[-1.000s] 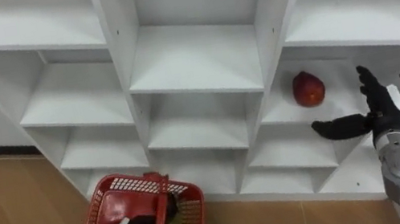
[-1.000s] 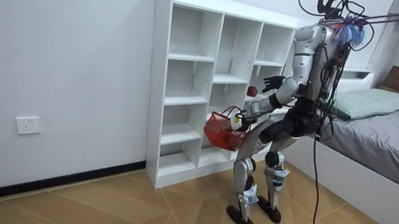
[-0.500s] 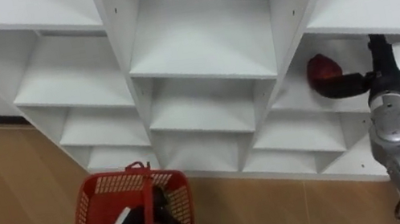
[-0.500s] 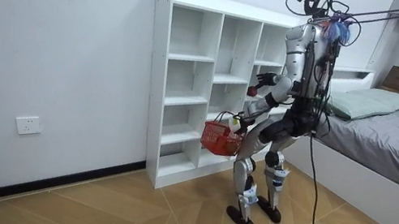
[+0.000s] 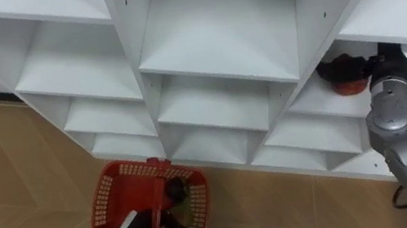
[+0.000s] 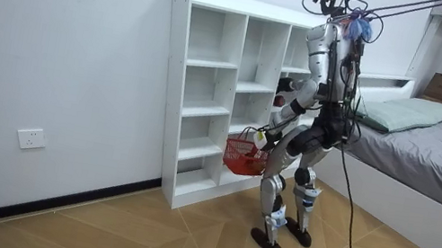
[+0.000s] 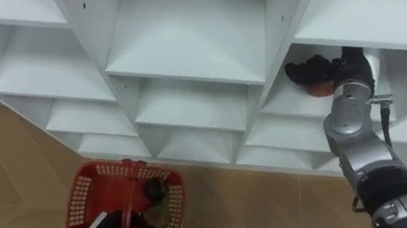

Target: Collect fruits from the closet

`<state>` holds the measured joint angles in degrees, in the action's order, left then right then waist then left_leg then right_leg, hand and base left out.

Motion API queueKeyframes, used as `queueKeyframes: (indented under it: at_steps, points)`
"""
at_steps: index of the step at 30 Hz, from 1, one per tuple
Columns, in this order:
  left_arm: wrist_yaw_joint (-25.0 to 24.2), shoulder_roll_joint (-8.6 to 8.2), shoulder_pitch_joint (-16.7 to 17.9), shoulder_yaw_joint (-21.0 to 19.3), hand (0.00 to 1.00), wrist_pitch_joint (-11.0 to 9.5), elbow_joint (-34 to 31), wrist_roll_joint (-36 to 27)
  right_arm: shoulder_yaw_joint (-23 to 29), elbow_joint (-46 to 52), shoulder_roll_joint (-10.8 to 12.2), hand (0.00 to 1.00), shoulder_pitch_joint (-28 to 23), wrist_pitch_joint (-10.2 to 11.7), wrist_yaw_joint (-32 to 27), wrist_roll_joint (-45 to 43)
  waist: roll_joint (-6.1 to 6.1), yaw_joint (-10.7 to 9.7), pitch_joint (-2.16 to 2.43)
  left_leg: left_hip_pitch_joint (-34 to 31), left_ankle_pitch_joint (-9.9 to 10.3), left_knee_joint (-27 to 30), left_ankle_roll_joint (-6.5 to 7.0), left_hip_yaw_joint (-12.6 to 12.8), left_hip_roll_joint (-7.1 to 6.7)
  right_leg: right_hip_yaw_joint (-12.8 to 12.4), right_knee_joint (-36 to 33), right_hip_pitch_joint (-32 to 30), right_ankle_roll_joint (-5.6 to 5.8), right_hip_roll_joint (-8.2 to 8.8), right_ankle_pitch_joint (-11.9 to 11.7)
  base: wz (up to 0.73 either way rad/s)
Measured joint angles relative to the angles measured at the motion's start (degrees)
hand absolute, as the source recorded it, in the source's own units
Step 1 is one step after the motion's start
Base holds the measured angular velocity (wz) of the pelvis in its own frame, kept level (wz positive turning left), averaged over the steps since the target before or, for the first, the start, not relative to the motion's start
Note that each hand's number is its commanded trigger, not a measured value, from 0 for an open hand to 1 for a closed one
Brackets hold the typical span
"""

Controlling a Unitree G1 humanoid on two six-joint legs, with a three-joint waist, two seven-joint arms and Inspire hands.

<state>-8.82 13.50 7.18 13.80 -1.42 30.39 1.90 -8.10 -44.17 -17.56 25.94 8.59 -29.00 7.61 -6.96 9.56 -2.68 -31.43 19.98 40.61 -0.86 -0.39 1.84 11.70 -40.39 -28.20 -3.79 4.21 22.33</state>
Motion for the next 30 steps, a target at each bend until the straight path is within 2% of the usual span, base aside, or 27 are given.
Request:
queueKeyframes:
  at_steps: [5, 13, 19, 22, 30]
  points:
    - [0.9, -0.07, -2.1, 2.6, 1.0, 1.2, 1.0, -0.1, -2.2, 0.0, -0.1, 0.0, 1.7, 0.0, -0.8, 1.9, -0.05, 0.0, -0.03, 0.0, -1.4, -3.3, 0.04, -0.1, -1.02, 0.1, 1.0, -0.8, 0.19, 0.87, -0.5, 0.09]
    - [1.2, -1.04, -3.4, 3.4, 1.0, 1.6, 2.2, 0.0, -3.5, -0.2, -0.1, 0.0, 2.0, -1.3, -0.9, 2.1, -0.1, -0.5, -0.12, -0.2, -1.8, -5.1, -0.33, -0.8, -1.03, 0.9, 3.2, -0.6, -0.01, 0.65, -0.8, 0.04]
    - [2.3, -1.89, -3.1, 3.4, 1.0, 1.9, 2.2, 0.0, -3.8, -1.0, -0.4, 0.0, 2.1, -1.3, -0.3, 0.9, 0.07, -1.0, -0.24, -0.4, -2.0, -5.8, -0.21, -1.1, -1.14, 1.0, 4.5, -0.5, 0.3, 0.54, -1.2, 0.02]
    - [3.2, -2.1, -3.6, 4.5, 1.0, 2.1, 2.3, 0.1, -3.8, -2.3, -0.8, 0.0, 2.6, -1.2, -0.2, -1.8, 0.39, -1.3, -0.53, -0.5, -2.1, -6.3, 0.06, -0.9, -1.29, 0.9, 4.9, -0.7, 0.45, 0.64, -1.5, -0.01]
    - [3.2, -2.57, -4.5, 5.5, 1.0, 2.2, 2.4, 0.1, -3.5, -3.8, -1.1, 0.0, 2.8, -1.2, 0.2, -4.3, 0.39, -1.6, -0.64, -0.2, -2.2, -6.7, 0.26, -0.2, -1.34, 0.2, 4.7, -0.9, 0.61, 0.72, -1.6, -0.02]
